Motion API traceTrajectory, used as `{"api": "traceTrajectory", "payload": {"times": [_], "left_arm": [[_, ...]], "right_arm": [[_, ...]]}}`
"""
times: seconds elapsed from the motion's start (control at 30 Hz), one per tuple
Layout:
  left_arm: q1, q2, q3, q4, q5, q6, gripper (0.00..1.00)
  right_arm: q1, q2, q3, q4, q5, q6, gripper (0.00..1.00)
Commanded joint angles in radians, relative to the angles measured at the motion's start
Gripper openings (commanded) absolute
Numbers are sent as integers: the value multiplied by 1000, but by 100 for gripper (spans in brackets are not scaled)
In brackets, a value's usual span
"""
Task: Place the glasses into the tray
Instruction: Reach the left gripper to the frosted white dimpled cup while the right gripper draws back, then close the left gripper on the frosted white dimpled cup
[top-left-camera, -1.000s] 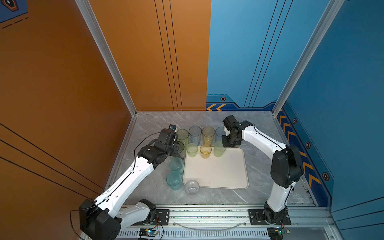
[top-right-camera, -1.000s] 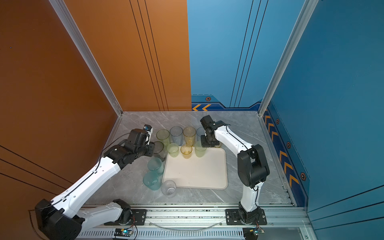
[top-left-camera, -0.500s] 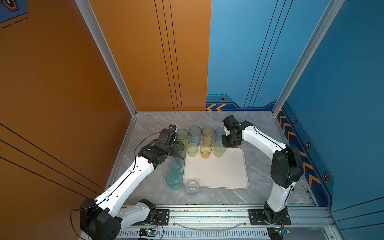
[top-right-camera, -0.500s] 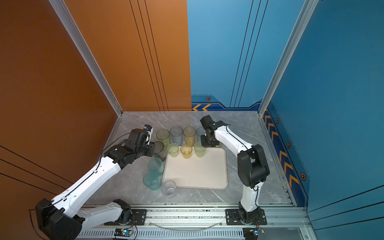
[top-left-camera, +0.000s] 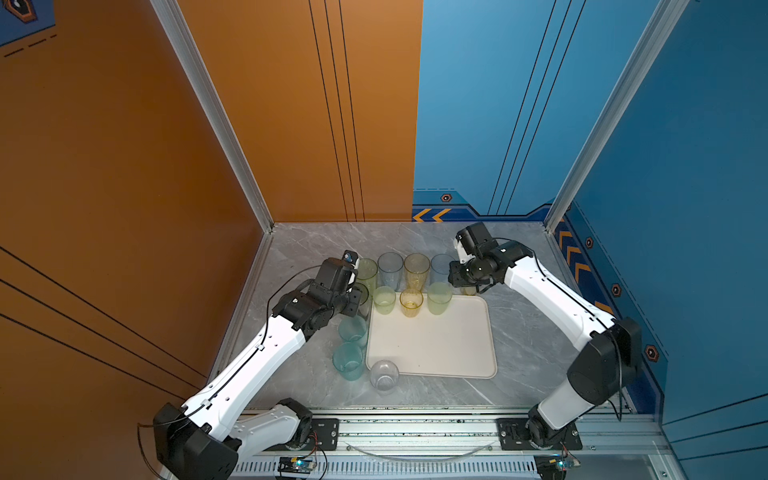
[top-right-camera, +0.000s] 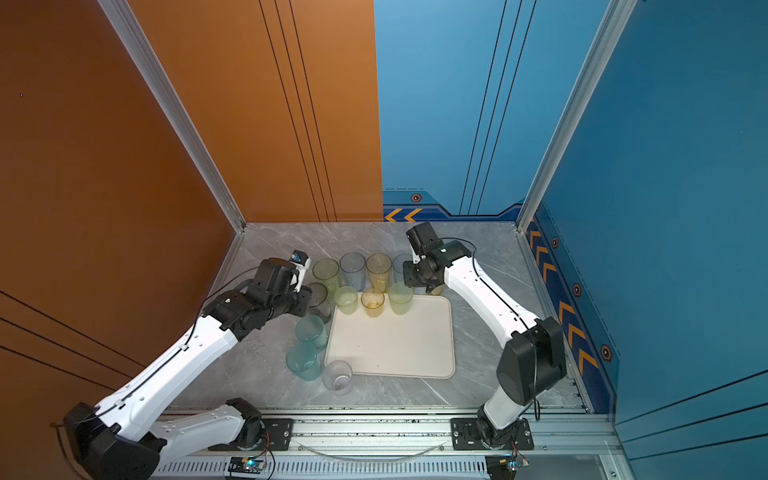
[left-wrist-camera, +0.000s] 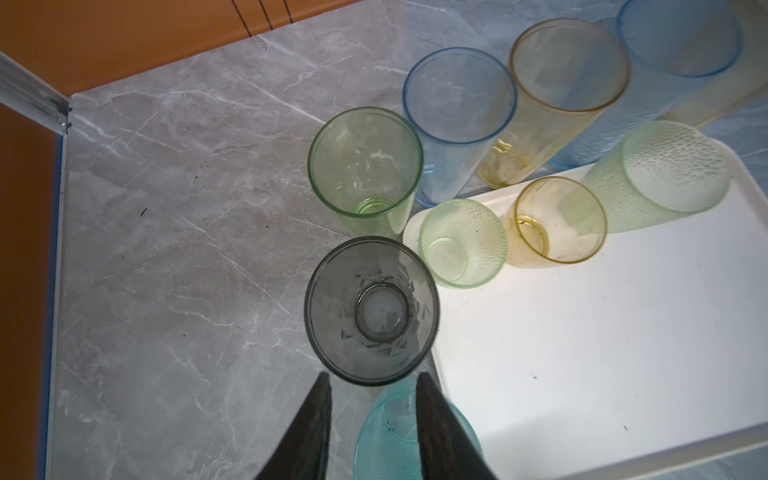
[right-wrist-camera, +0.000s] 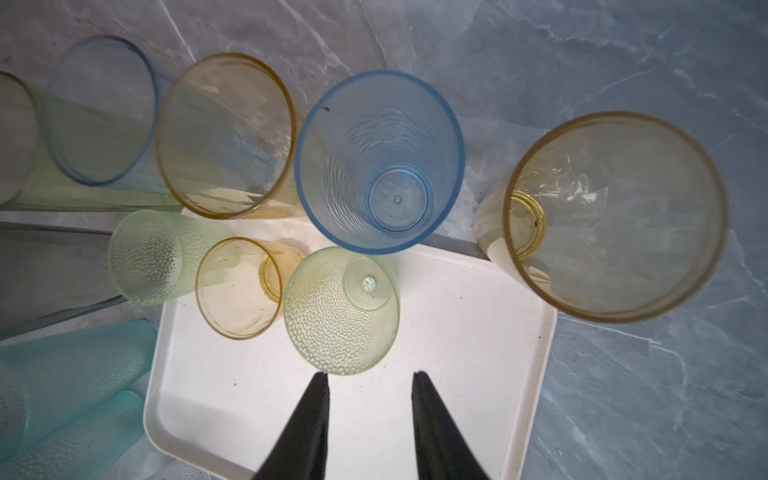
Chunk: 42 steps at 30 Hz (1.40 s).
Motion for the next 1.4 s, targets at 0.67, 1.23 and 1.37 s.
{"api": "traceTrajectory", "payload": {"times": [0.67, 1.23, 1.37], "left_arm": [[-409, -13, -34, -260, 227, -78, 32], [-444, 151, -47, -278, 228, -167, 30], [-444, 164, -47, -281, 228, -191, 29]], "right_arm": [[-33, -353, -443, 123, -36, 43, 34], [-33, -503, -593, 144, -43, 47, 34], [-33, -517, -594, 143, -46, 37, 34]]}}
